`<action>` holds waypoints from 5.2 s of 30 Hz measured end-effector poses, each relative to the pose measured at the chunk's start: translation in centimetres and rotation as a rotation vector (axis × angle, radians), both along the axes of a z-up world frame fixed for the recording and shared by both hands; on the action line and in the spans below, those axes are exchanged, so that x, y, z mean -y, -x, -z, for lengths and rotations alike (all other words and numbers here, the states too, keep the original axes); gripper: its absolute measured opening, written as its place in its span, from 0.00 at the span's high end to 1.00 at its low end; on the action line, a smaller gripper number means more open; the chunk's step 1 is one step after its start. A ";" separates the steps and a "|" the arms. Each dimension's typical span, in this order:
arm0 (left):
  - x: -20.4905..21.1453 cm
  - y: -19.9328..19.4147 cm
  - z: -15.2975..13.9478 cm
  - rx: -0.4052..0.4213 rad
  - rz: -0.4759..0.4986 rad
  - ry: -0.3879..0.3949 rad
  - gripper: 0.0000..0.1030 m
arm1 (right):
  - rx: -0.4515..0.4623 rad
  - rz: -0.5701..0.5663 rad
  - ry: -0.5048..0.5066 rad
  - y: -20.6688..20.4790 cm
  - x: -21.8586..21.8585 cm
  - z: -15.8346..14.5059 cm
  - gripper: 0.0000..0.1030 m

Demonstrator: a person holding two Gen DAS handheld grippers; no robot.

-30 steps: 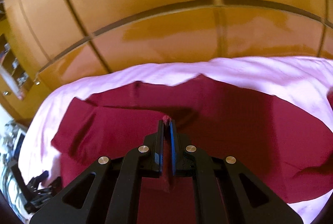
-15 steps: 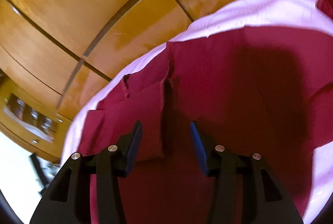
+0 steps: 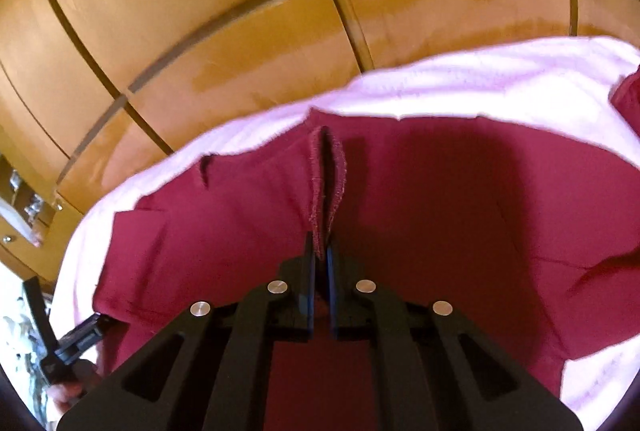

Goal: Fold small clothes

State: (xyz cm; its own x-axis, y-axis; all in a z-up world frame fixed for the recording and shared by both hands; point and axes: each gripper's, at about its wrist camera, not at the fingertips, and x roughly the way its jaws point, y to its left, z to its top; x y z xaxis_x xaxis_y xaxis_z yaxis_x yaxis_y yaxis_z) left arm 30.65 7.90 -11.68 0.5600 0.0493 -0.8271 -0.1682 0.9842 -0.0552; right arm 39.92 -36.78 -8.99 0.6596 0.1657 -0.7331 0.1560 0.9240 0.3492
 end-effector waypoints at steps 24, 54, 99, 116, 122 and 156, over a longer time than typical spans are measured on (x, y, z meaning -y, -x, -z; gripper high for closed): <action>3.5 0.0 -0.9 0.094 0.096 0.034 0.55 | -0.038 0.057 -0.085 1.8 2.1 1.1 0.96; 4.6 -3.3 0.4 0.060 0.131 0.026 0.02 | 0.038 -0.059 0.105 1.3 -1.3 1.3 0.68; 6.7 -0.2 0.2 0.061 0.172 -0.015 0.02 | -0.128 0.269 0.548 8.6 19.6 -0.5 0.53; 4.6 -0.1 -1.1 0.058 0.166 0.121 0.02 | 0.156 0.364 0.067 12.1 17.5 -8.4 0.87; 2.9 2.4 -2.9 0.101 0.151 0.208 0.02 | 0.225 0.258 0.004 9.3 11.4 -10.4 0.87; 13.3 -0.7 -5.6 0.077 0.416 0.360 0.27 | 0.137 0.157 0.040 14.8 4.0 -1.3 0.64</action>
